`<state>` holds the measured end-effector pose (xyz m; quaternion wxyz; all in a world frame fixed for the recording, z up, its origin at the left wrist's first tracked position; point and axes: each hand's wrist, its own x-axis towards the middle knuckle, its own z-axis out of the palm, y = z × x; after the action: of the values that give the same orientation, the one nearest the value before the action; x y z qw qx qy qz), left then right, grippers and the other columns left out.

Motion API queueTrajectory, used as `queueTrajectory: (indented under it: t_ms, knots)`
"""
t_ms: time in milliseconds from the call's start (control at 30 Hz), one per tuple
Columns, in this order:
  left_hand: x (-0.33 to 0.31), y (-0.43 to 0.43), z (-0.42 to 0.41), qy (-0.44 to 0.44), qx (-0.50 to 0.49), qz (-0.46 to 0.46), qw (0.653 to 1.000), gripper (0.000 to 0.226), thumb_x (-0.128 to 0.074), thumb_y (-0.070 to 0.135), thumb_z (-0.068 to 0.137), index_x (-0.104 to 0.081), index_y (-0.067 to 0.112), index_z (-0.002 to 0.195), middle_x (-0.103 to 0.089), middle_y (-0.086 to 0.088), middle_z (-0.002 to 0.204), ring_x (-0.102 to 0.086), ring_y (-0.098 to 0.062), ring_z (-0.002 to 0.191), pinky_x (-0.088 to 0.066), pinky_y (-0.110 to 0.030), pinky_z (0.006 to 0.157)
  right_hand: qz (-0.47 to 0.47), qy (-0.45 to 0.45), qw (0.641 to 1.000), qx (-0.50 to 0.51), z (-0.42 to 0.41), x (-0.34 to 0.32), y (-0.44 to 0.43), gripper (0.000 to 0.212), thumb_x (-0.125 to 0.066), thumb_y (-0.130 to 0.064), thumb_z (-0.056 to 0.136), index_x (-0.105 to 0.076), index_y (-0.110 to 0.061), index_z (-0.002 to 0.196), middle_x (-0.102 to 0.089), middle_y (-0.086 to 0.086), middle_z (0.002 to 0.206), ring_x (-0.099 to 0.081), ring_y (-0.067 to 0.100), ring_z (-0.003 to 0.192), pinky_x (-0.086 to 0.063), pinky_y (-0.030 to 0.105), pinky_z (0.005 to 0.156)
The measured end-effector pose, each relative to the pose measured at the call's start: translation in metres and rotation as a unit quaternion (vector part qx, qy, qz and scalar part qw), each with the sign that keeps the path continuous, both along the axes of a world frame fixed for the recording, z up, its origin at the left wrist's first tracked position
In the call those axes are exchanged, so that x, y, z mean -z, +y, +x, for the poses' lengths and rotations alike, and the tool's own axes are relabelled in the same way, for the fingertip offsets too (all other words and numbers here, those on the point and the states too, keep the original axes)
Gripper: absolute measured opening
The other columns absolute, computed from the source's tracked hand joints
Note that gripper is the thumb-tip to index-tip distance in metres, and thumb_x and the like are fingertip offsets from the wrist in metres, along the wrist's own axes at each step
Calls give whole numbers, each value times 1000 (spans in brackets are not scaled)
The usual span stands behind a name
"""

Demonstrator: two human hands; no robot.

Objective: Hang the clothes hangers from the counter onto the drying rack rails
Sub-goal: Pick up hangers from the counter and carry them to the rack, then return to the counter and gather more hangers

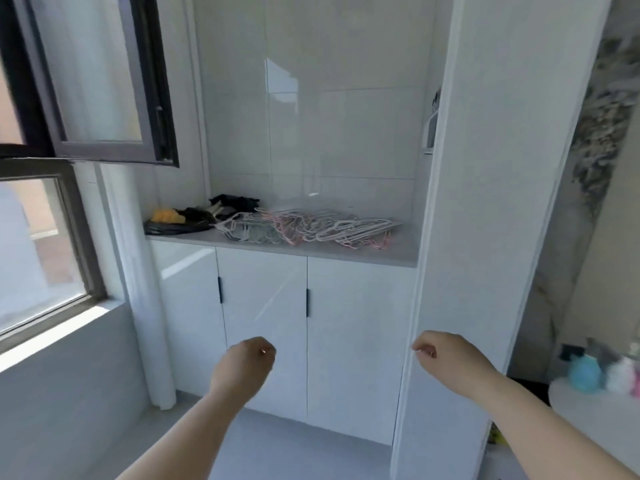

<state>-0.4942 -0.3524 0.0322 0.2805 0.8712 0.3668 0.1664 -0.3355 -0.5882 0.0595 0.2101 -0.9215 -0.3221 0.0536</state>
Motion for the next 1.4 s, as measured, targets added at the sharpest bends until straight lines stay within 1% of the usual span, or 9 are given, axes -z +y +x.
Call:
queueTrajectory:
  t_ms: [200,400,567,733,867,1067,1167,1267,1400]
  knots:
    - [5,76,137,4,8,5,1000,25,-40,28,93,-55,17,75,-58,10,72,-54,-17,70,-35,-20,55,-2,-11,999,37,114,8,58,25,-41,-18,94,-58,-18,113,-51,-10,93,-49,10,87,-38,19,74]
    - [13,138,267,35,22,-3,999,23,-38,25,93,-56,17,82,-67,-3,94,-52,-22,73,-38,-25,62,26,1,999,48,212,34,129,27,-40,-18,96,-56,-18,117,-51,-10,104,-44,7,92,-32,16,77]
    - [19,169,334,50,40,16,998,23,-37,20,91,-48,30,73,-52,11,64,-47,-10,58,-33,-18,50,28,-5,999,46,284,48,185,34,-35,-14,97,-48,-17,129,-47,-5,131,-45,11,121,-36,18,89]
    - [18,201,401,26,62,42,997,16,-40,23,92,-51,32,84,-61,8,94,-56,-15,90,-37,-21,70,8,-88,995,53,368,43,252,38,-36,-10,96,-43,-12,133,-42,2,136,-35,19,128,-31,23,99]
    - [5,221,461,-5,79,88,993,21,-43,24,93,-61,28,104,-62,9,107,-57,-12,102,-38,-20,75,25,-114,992,40,437,51,292,54,-75,-14,71,-58,-3,121,-57,21,123,-55,38,114,-45,42,94]
    - [-10,233,531,0,87,114,990,32,-44,28,94,-51,25,126,-55,8,125,-51,-11,115,-41,-22,89,-34,-94,995,23,485,61,324,61,-32,-38,97,-6,-21,149,-7,6,156,-6,23,144,-2,38,117]
    - [-12,235,563,36,99,139,985,43,-43,29,95,-37,25,137,-41,6,142,-39,-15,130,-34,-26,102,-60,-102,993,15,488,67,333,63,-22,-41,89,-22,-13,146,-21,7,153,-23,24,140,-12,42,116]
    - [-9,235,598,44,119,113,986,48,-42,24,95,-30,21,141,-33,1,146,-32,-18,134,-28,-30,107,-24,-104,994,29,495,72,339,63,-29,-40,66,-69,-10,105,-69,10,107,-68,28,92,-54,47,82]
    - [-6,233,633,96,113,128,981,49,-42,23,95,-27,17,141,-39,-4,142,-32,-23,133,-28,-32,106,-35,-96,994,46,496,74,340,57,-33,-41,63,-74,-15,93,-73,4,95,-71,24,80,-57,40,68]
